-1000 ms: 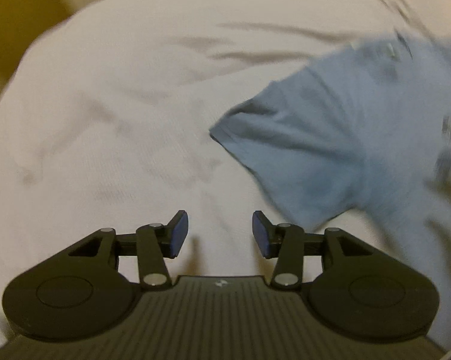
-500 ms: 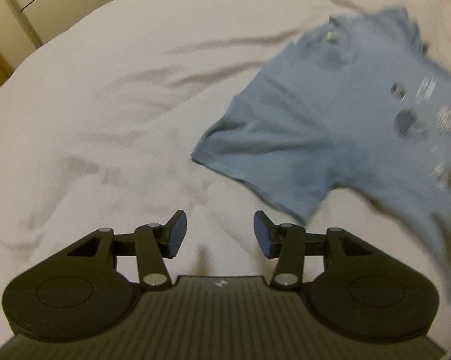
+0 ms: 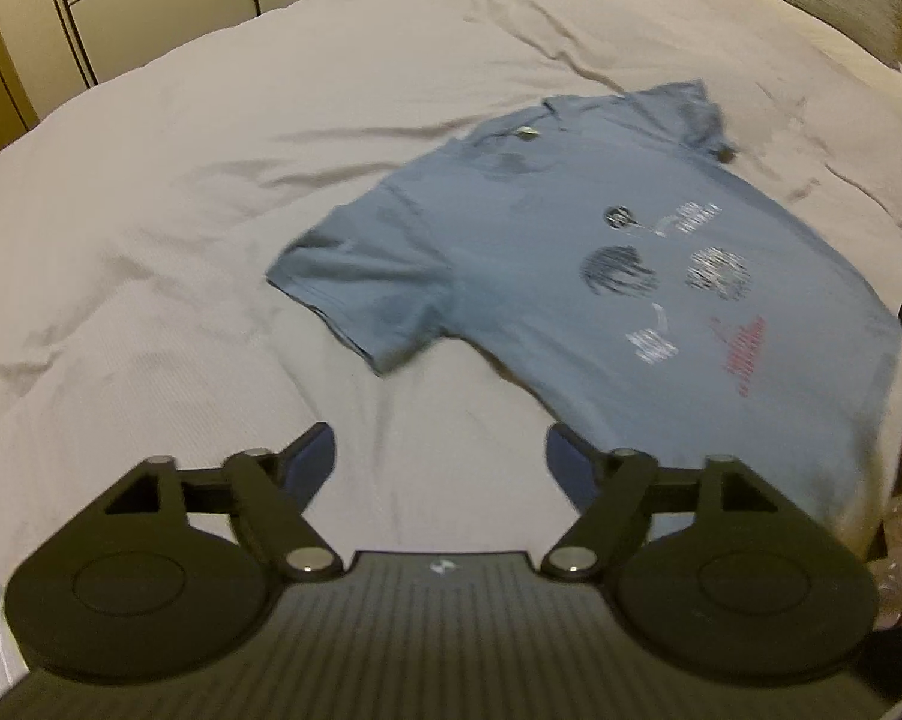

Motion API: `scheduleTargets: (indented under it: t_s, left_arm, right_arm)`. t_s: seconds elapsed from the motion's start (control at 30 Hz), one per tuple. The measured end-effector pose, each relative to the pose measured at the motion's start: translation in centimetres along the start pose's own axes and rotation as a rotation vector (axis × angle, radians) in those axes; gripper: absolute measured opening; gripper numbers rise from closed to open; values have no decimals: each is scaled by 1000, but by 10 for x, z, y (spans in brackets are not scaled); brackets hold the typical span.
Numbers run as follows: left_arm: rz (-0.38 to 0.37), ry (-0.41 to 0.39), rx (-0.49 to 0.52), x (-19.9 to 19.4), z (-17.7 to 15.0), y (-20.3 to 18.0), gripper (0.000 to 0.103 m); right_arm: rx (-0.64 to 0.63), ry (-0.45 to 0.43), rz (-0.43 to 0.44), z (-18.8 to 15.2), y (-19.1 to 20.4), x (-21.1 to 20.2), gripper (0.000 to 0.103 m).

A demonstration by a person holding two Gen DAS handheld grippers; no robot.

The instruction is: Fold clothes

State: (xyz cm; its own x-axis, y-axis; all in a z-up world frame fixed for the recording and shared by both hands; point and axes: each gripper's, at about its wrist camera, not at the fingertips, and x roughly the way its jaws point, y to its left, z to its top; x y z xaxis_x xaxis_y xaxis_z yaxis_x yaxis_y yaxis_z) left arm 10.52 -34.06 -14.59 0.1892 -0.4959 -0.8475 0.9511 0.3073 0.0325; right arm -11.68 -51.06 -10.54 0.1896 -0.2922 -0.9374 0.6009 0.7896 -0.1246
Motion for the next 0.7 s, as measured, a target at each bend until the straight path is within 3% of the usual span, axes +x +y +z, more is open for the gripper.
scheduleTargets:
  t_s: [0.2, 0.43, 0.7]
  left_arm:
    - [15, -22, 52, -41, -19, -65, 99]
    - [8, -42, 142, -77, -33, -129, 102]
    - [-8, -46, 181, -96, -45, -163, 102]
  right_arm:
    - [42, -55, 6, -69, -22, -46, 86]
    - [87, -55, 39, -142, -32, -78, 88]
    - [120, -82, 58, -175, -34, -100, 88]
